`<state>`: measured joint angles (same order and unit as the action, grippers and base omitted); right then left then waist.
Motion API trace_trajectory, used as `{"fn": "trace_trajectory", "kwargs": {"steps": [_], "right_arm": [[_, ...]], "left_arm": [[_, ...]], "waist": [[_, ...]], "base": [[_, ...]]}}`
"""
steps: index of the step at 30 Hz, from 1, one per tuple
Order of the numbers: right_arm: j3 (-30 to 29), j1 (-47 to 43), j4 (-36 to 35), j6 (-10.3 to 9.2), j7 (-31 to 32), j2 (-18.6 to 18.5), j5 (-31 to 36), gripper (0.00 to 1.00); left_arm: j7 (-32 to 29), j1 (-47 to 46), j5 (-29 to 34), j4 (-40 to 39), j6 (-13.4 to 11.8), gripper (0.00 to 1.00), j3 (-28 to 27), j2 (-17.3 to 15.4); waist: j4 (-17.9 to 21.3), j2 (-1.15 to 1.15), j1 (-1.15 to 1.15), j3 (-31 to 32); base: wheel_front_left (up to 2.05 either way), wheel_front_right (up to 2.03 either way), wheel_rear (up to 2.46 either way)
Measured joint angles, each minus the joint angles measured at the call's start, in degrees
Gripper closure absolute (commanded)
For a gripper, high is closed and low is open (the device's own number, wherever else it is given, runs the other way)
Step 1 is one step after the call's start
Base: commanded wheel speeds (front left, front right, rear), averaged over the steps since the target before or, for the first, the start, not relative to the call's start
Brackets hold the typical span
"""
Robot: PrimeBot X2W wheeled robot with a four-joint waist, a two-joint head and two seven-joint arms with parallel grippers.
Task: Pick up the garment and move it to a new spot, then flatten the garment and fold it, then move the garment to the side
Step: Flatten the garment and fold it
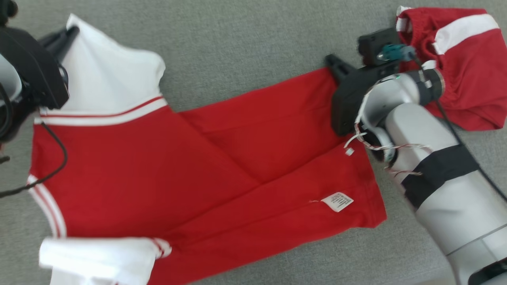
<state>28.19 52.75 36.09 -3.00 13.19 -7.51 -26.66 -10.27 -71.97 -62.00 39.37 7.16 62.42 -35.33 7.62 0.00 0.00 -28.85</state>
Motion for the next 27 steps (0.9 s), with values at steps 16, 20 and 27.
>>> {"fn": "trace_trajectory", "kwargs": {"steps": [16,20,27], "right_arm": [[-4.12,0.53,5.92,1.32,-4.71,-5.20,-1.56,1.00],[-4.04,0.23,6.98,2.02,-5.87,-4.88,-1.59,1.00],[-4.81,-0.16,8.26,4.23,-9.38,-5.32,-2.57,1.00]], "left_arm": [[10.54,-0.04,-2.99,1.02,0.00,1.00,4.16,-0.45],[13.27,0.91,-3.59,1.26,0.00,1.00,5.00,-0.29],[17.37,1.48,-3.99,-2.04,0.00,1.00,8.20,1.44]], "waist": [[-4.84,0.00,-0.01,5.56],[-5.97,0.00,0.00,7.00],[-7.30,-0.01,-0.01,10.10]], "base": [[0.00,0.00,0.00],[0.00,0.00,0.00],[0.00,0.00,0.00]]}}
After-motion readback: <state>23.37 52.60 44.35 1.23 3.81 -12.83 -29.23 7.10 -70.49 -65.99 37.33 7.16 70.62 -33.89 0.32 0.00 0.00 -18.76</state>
